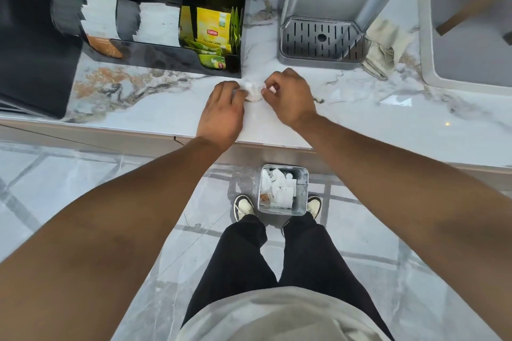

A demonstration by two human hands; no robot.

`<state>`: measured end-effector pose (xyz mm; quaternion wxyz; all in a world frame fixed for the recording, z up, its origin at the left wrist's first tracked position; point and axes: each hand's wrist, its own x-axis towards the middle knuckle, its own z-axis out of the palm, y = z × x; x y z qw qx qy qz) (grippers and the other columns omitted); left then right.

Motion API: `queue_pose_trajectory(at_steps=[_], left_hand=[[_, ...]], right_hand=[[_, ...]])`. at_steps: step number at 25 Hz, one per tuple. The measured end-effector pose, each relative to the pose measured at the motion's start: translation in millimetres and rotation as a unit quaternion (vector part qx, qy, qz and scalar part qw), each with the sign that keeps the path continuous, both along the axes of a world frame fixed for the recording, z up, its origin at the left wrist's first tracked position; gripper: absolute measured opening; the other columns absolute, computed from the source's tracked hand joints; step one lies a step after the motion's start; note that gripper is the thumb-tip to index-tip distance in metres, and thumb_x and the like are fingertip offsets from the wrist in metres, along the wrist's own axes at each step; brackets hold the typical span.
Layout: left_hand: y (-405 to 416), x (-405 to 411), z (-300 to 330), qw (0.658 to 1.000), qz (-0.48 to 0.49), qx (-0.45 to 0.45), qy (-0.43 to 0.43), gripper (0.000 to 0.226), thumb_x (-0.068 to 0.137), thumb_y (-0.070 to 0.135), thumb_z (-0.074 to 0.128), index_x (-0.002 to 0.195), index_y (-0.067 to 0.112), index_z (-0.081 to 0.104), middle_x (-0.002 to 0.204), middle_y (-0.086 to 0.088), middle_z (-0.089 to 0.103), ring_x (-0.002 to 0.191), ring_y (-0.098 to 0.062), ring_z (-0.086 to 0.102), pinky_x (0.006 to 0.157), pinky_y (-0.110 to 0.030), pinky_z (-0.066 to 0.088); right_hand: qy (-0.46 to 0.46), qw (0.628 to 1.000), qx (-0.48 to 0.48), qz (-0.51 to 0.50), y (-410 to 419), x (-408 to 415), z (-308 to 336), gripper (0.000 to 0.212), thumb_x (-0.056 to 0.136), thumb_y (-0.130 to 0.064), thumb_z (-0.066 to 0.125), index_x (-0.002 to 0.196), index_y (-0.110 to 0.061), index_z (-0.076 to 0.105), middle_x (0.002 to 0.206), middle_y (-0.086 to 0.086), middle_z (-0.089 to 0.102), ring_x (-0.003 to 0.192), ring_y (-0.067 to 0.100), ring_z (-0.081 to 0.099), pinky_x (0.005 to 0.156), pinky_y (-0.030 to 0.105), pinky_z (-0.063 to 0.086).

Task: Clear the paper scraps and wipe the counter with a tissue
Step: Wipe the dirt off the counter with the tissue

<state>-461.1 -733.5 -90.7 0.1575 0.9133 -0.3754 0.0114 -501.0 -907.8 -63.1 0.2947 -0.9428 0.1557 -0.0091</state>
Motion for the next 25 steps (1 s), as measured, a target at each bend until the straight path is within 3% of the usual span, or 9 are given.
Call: queue_pose_trajectory(at_steps=[4,7,9,11,14,17,21,23,25], left_hand=[[-1,-2,-1,1.000,-0.002,0.002,-0.002,0.033,0.078,-0.006,0.052,0.111,-0.004,0.059,0.121,-0.027,0.056,0.113,-0.045,0.052,0.094,-0.048,0.046],[-4,-1,0,0.999,-0.044,0.012,-0.029,0.040,0.076,-0.012,0.054,0.115,-0.004,0.059,0.123,-0.028,0.057,0.115,-0.046,0.054,0.099,-0.050,0.045],[-6,2,-2,0.991,-0.121,0.019,-0.054,0.046,0.080,-0.011,0.051,0.125,-0.004,0.056,0.133,-0.028,0.054,0.125,-0.045,0.050,0.108,-0.049,0.040],[-7,4,-4,0.985,-0.160,0.039,-0.053,0.056,0.084,-0.012,0.048,0.138,-0.002,0.048,0.149,-0.025,0.043,0.139,-0.042,0.038,0.117,-0.047,0.027],[-8,3,-7,0.989,-0.135,0.046,-0.026,0.057,0.087,-0.014,0.048,0.143,-0.001,0.044,0.155,-0.023,0.035,0.146,-0.039,0.030,0.120,-0.043,0.017],[-10,3,-9,0.991,-0.126,0.042,-0.020,0.053,0.087,-0.013,0.050,0.139,-0.004,0.049,0.152,-0.024,0.040,0.144,-0.040,0.034,0.120,-0.045,0.021],[-15,-1,3,0.992,-0.106,0.057,0.025,0.052,0.082,-0.015,0.050,0.133,-0.006,0.053,0.149,-0.026,0.043,0.140,-0.043,0.038,0.119,-0.048,0.027],[-18,-6,18,0.993,-0.099,0.028,0.058,0.041,0.081,-0.011,0.051,0.120,-0.006,0.062,0.136,-0.026,0.055,0.128,-0.045,0.049,0.110,-0.047,0.040],[-20,-12,34,0.990,-0.081,-0.021,0.117,0.027,0.084,-0.004,0.051,0.104,0.000,0.069,0.111,-0.021,0.067,0.105,-0.040,0.059,0.090,-0.042,0.051]], right_hand=[[0.025,0.994,0.000,0.105,21,-71,5,0.013,0.088,-0.023,0.068,0.095,-0.012,0.067,0.092,0.008,0.059,0.081,0.025,0.059,0.074,0.030,0.040],[0.076,0.982,0.061,0.161,5,-102,22,0.009,0.088,-0.020,0.070,0.093,-0.013,0.070,0.087,0.002,0.058,0.075,0.016,0.054,0.071,0.027,0.039],[0.028,0.995,0.040,0.087,-22,-89,22,0.008,0.087,-0.020,0.071,0.091,-0.014,0.072,0.086,0.003,0.061,0.072,0.014,0.054,0.072,0.027,0.043],[0.000,0.999,-0.011,-0.047,-58,-68,17,0.011,0.088,-0.025,0.068,0.092,-0.016,0.071,0.090,0.008,0.065,0.078,0.020,0.060,0.074,0.028,0.046],[0.056,0.983,-0.047,-0.170,-73,-72,1,0.019,0.091,-0.030,0.060,0.098,-0.013,0.066,0.096,0.013,0.065,0.090,0.032,0.061,0.076,0.034,0.045],[0.039,0.992,-0.068,-0.095,-26,-103,-4,0.020,0.094,-0.028,0.057,0.101,-0.010,0.062,0.096,0.013,0.062,0.087,0.034,0.060,0.072,0.037,0.045],[0.078,0.992,0.033,0.088,27,-136,9,0.015,0.095,-0.027,0.060,0.098,-0.015,0.066,0.093,0.003,0.062,0.083,0.022,0.062,0.071,0.029,0.044],[0.039,0.997,0.037,0.047,31,-134,17,0.012,0.093,-0.025,0.062,0.096,-0.014,0.067,0.089,0.001,0.060,0.078,0.020,0.061,0.070,0.030,0.047],[0.000,0.999,0.027,-0.026,25,-120,27,0.010,0.091,-0.025,0.064,0.093,-0.016,0.067,0.083,0.000,0.057,0.072,0.020,0.058,0.069,0.033,0.049]])
